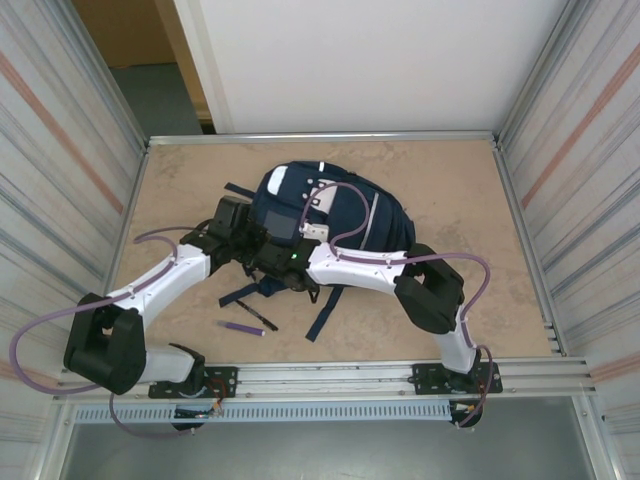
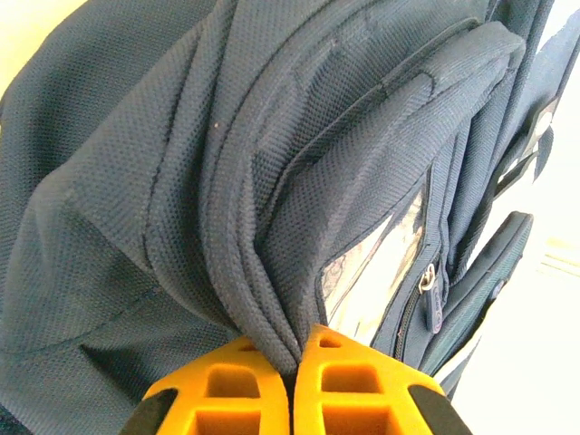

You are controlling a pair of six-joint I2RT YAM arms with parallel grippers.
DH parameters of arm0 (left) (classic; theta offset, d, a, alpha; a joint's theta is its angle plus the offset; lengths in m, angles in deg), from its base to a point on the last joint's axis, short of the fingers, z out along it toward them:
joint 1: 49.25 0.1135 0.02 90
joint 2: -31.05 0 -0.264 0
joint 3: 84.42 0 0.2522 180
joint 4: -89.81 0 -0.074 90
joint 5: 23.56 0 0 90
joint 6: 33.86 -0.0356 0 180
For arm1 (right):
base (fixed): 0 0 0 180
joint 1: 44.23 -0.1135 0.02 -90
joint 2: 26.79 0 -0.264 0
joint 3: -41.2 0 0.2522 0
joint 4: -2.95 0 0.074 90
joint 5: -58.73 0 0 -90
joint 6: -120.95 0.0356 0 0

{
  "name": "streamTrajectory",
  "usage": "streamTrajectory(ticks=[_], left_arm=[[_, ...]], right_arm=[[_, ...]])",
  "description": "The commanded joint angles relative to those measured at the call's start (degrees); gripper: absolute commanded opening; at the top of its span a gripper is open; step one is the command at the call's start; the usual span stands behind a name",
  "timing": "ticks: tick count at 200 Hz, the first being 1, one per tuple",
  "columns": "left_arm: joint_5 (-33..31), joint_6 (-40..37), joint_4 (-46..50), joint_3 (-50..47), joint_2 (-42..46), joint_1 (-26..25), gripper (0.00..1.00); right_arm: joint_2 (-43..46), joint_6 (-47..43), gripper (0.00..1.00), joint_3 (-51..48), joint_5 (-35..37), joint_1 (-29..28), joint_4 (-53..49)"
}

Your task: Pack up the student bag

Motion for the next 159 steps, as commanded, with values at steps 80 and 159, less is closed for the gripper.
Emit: streamTrajectory(ticks=[80,159], left_arm=[[-0.6,-0.4,-1.4,-1.2,3.2,0.4,0.0],[-1.9,-3.8,-2.4,-2.6,2.9,5.6,0.0]], right_arm=[[10.4,2.9,0.04,-7.4,-1.9,1.7,-0.7],[22.9,-15.5,0.0,-24.2,-38.6,14.3,24.6]])
